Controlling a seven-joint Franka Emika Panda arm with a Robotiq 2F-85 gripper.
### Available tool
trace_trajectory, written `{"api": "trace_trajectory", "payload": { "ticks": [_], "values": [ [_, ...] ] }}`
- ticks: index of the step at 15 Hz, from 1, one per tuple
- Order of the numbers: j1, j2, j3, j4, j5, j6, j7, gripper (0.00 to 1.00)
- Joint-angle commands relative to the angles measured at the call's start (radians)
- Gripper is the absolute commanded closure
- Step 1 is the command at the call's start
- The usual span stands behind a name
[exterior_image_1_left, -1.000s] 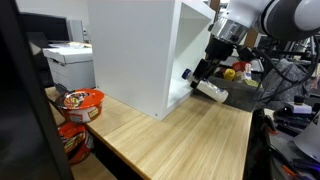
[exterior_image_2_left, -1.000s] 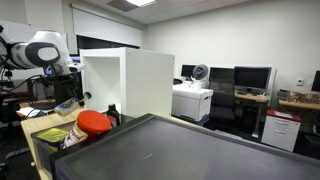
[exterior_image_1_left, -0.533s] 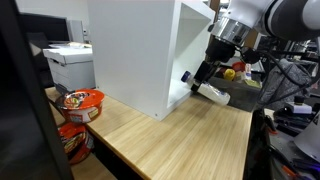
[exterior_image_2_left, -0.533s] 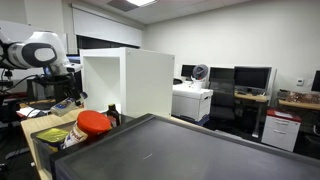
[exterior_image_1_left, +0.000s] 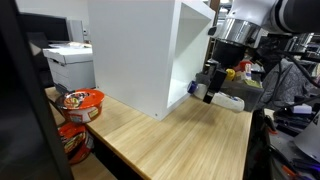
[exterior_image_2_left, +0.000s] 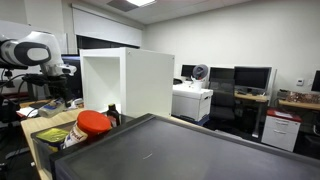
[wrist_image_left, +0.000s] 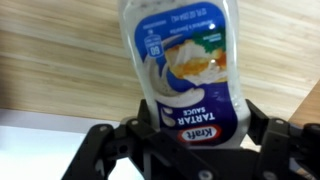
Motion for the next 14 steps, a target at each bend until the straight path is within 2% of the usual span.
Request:
{"api": "trace_trajectory", "payload": {
  "ticks": [1, 8, 14],
  "values": [
    [0.042, -0.097, -0.012, -0.012, 0.053, -0.091, -0.116, 0.38],
    [0.073, -0.214, -0.013, 0.021, 0.052, -0.222, -0.16, 0.38],
    [0.162, -0.268, -0.034, 0.054, 0.118, -0.221, -0.252, 0.38]
  ]
}}
